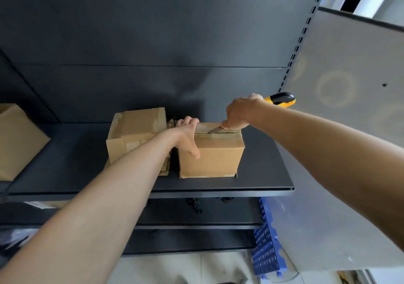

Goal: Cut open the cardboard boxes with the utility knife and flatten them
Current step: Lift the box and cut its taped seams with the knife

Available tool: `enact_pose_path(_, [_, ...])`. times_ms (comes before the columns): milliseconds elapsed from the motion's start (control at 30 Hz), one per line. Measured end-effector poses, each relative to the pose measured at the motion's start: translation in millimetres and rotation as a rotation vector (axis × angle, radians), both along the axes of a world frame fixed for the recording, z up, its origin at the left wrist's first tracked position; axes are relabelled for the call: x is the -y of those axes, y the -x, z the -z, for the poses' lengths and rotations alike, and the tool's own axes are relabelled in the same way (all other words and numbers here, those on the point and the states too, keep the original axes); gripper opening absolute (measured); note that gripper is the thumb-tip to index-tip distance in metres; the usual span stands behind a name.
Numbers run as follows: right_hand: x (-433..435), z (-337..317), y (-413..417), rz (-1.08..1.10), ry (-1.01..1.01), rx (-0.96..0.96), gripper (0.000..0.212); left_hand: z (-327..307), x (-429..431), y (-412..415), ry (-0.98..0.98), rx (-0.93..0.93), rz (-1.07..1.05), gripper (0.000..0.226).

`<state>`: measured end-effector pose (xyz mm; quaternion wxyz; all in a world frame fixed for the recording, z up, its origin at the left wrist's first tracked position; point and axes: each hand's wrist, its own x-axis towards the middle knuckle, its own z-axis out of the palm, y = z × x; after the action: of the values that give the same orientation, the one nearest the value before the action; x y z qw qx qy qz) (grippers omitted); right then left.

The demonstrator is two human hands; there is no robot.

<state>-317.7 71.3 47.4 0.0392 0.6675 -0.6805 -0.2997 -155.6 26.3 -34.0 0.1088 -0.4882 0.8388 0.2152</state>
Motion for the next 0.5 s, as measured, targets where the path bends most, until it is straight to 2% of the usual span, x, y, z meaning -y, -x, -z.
enact_pose_path(67, [-7.0, 2.4, 13.3, -0.044, -0.009, -0.049, 0.051, -0.4, 0.0, 1.2, 0.008, 0.028, -0.014, 0.112])
enact_pose_path(233, [-16.7, -5.1, 69.0, 0.037, -0.002, 0.065, 0.062, -1.6, -1.7, 10.4, 0.010, 0.089, -0.072, 0.116])
enact_pose_path(400, [-22.0, -2.0, 110.5, 0.143, -0.064, 0.002, 0.041, -2.3, -7.0, 19.8, 0.057, 0.161, -0.108, 0.119])
enact_pose_path(500, [-22.3, 14.3, 128.7, 0.230, 0.014, 0.134, 0.045, -0.8, -9.5, 21.3, 0.054, 0.166, -0.133, 0.120])
